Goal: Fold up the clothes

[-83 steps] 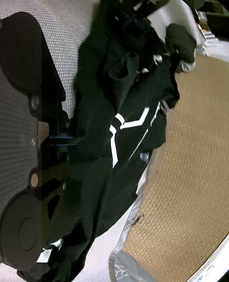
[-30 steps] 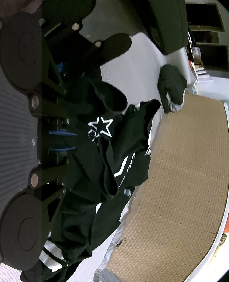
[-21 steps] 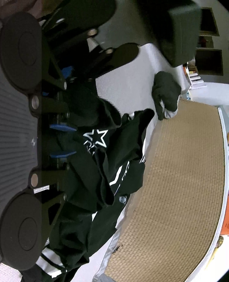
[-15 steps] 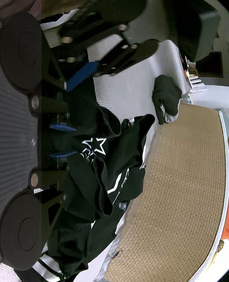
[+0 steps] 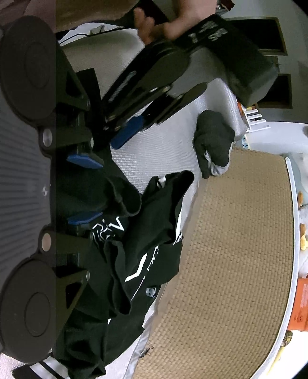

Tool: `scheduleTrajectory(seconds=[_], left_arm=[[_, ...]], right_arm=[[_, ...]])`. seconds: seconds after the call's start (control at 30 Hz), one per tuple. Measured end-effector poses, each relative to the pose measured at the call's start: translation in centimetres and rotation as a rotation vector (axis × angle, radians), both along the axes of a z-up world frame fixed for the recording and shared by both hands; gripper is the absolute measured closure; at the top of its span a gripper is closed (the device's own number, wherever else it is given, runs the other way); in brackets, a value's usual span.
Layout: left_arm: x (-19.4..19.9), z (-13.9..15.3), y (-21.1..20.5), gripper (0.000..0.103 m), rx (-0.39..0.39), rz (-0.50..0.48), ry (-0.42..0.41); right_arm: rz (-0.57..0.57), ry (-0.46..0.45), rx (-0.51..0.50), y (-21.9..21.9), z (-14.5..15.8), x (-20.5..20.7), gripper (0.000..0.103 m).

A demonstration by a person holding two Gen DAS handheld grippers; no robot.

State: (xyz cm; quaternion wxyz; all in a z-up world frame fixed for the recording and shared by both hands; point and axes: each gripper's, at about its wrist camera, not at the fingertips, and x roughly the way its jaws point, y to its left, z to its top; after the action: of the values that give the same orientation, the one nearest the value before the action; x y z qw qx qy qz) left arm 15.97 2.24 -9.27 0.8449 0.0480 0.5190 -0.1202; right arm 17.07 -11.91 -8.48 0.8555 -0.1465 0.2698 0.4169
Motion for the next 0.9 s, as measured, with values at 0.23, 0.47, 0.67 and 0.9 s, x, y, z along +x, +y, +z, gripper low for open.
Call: scheduleTrajectory(seconds=[0.23, 0.47, 0.67, 0.9], left_arm=[[0.4, -2.2, 0.1, 0.072, 0.041, 0.002, 0.052], [0.3, -3.3, 0.2, 0.071, 0.06, 0.002, 0.069], [0.0, -3.5, -0.5, 0.071, 0.098, -0.017, 0.064], [-0.3, -3.5, -0.3, 0.07, 0.083, -0.019, 0.064]], right_arm=[[-0.02, 0.019, 0.001, 1.8, -0.3, 0.2, 0.049], [-0.102, 0.021, -0.082, 3.9, -2.0, 2.5, 0.048], [-0.138, 0.053, -0.102, 3.2, -2.7, 3.8, 0.084], [-0.207, -0.043, -0.106, -0.7, -0.8, 2.7, 0.093]])
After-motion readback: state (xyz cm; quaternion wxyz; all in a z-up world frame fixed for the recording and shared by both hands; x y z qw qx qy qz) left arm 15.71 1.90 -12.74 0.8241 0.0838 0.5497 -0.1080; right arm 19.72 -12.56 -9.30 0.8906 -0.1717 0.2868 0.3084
